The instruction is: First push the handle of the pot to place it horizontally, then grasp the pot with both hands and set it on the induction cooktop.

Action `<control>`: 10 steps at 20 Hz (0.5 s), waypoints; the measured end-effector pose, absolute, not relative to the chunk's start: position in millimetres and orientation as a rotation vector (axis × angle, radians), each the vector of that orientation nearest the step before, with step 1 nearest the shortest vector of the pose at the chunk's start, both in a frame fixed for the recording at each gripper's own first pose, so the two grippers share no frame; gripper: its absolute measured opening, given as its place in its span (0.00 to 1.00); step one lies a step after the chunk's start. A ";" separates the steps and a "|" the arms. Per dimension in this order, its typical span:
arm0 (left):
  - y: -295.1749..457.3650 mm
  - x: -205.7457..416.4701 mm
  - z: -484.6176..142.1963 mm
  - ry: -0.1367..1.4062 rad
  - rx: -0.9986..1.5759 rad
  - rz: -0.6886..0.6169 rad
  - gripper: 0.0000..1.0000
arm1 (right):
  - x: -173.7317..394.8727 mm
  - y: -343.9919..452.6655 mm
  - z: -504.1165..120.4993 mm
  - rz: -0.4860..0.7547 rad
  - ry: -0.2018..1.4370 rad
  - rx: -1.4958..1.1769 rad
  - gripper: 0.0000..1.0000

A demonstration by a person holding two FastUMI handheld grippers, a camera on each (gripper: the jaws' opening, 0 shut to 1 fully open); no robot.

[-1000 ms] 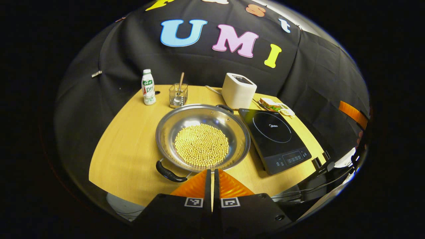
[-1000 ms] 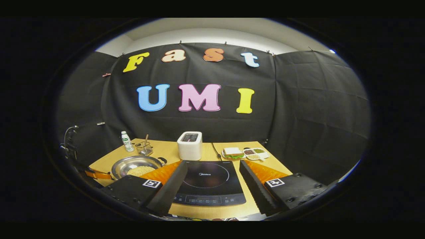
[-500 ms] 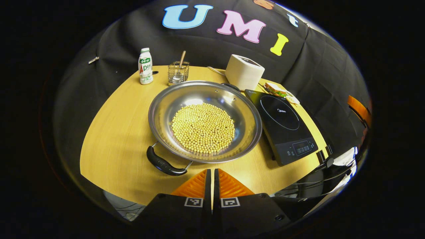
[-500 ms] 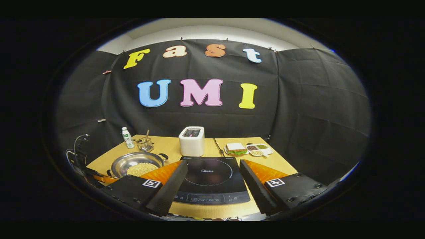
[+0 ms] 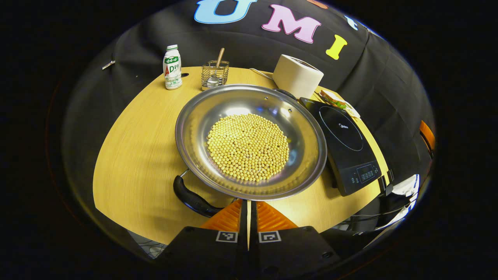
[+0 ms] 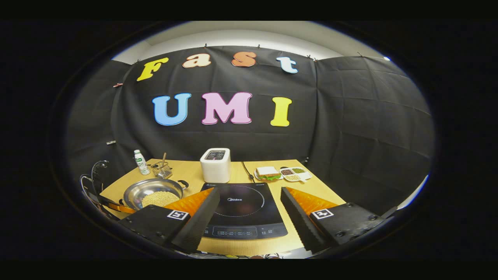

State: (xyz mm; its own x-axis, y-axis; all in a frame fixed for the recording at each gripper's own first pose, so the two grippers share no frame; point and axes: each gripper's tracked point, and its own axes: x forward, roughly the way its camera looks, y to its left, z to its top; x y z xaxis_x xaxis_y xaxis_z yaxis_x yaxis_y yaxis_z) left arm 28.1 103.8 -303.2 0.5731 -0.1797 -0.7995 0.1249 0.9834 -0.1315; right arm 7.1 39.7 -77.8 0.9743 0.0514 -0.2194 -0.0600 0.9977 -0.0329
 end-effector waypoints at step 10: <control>143.4 41.3 -312.0 0.977 -0.008 -0.143 0.05 | 21.4 51.4 -78.4 0.059 0.220 -0.061 0.98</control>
